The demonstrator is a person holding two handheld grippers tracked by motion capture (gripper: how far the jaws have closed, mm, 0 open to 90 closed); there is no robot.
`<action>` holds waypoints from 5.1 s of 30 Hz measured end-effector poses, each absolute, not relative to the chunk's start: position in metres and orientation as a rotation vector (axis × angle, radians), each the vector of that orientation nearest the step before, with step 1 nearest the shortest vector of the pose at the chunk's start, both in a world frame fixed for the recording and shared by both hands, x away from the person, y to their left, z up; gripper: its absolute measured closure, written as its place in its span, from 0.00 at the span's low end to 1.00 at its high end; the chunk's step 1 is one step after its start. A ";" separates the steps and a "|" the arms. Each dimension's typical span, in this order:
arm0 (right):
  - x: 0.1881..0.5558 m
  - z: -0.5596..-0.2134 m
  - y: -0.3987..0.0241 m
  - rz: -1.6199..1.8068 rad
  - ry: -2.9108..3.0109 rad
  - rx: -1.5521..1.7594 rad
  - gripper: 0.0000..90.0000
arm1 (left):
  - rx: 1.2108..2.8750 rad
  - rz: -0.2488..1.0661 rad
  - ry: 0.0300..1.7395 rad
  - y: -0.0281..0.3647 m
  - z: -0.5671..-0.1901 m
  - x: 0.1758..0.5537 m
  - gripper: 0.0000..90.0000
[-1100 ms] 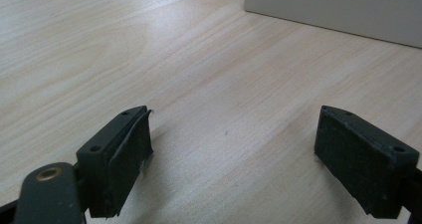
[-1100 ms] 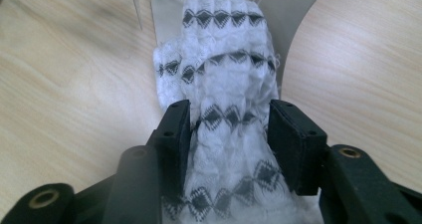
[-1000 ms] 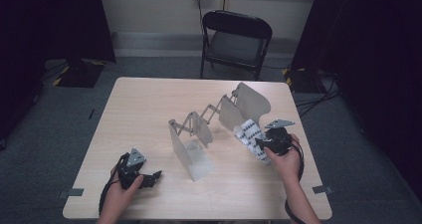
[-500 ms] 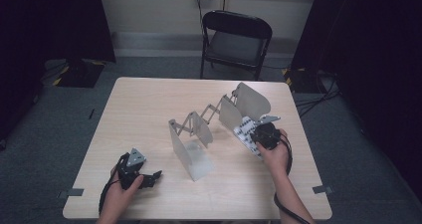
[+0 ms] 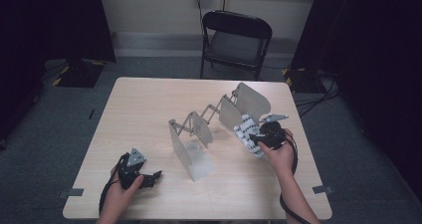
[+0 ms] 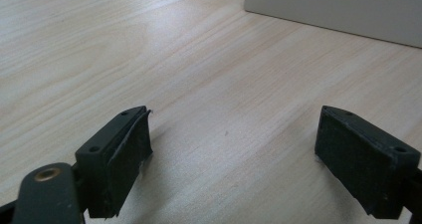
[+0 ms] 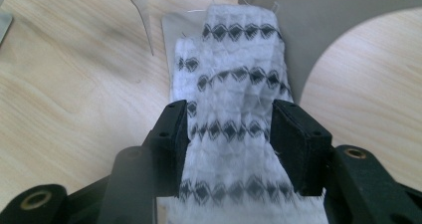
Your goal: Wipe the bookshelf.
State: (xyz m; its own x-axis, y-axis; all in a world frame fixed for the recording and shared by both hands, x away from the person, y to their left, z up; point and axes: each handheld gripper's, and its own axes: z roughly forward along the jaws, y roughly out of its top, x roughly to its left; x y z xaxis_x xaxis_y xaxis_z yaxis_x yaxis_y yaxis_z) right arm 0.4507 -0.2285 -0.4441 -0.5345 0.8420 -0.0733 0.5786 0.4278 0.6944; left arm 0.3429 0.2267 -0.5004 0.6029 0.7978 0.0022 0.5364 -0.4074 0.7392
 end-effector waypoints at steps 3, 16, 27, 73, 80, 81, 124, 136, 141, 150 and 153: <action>0.446 -0.444 -0.231 0.878 2.274 1.217 0.55 | 2.110 0.467 1.050 0.227 -0.500 0.343 0.15; 0.447 -0.467 -0.233 0.771 2.301 1.260 0.72 | 2.110 0.466 1.050 0.227 -0.500 0.343 0.15; 0.471 -0.463 -0.218 0.768 2.321 1.201 0.96 | 2.111 0.468 1.051 0.227 -0.500 0.343 0.15; 0.464 -0.484 -0.229 0.918 2.198 1.320 0.61 | 2.110 0.466 1.050 0.227 -0.500 0.343 0.15; 0.473 -0.476 -0.220 0.861 2.271 1.251 0.85 | 2.110 0.466 1.050 0.227 -0.500 0.343 0.15; 0.473 -0.476 -0.220 0.861 2.271 1.251 0.85 | 2.110 0.466 1.050 0.227 -0.500 0.343 0.15; 0.442 -0.473 -0.233 0.856 2.300 1.277 0.77 | 2.111 0.465 1.050 0.227 -0.500 0.343 0.15; 0.454 -0.478 -0.228 0.881 2.264 1.283 0.50 | 2.111 0.465 1.049 0.227 -0.500 0.343 0.15; 0.453 -0.485 -0.229 0.924 2.250 1.314 0.56 | 2.111 0.465 1.050 0.227 -0.500 0.343 0.15; 0.451 -0.482 -0.224 0.920 2.302 1.293 0.82 | 2.111 0.466 1.050 0.227 -0.500 0.343 0.15; 0.451 -0.481 -0.222 0.907 2.304 1.287 0.85 | 2.111 0.466 1.050 0.227 -0.500 0.343 0.15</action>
State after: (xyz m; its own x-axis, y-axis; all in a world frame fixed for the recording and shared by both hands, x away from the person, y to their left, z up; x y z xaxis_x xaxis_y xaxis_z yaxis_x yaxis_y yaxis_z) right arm 0.4508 -0.2221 -0.4814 -0.5265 0.8501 0.0073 0.6268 0.3824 0.6789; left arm 0.3428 0.2266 -0.5004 0.6028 0.7979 0.0020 0.5370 -0.4075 0.7386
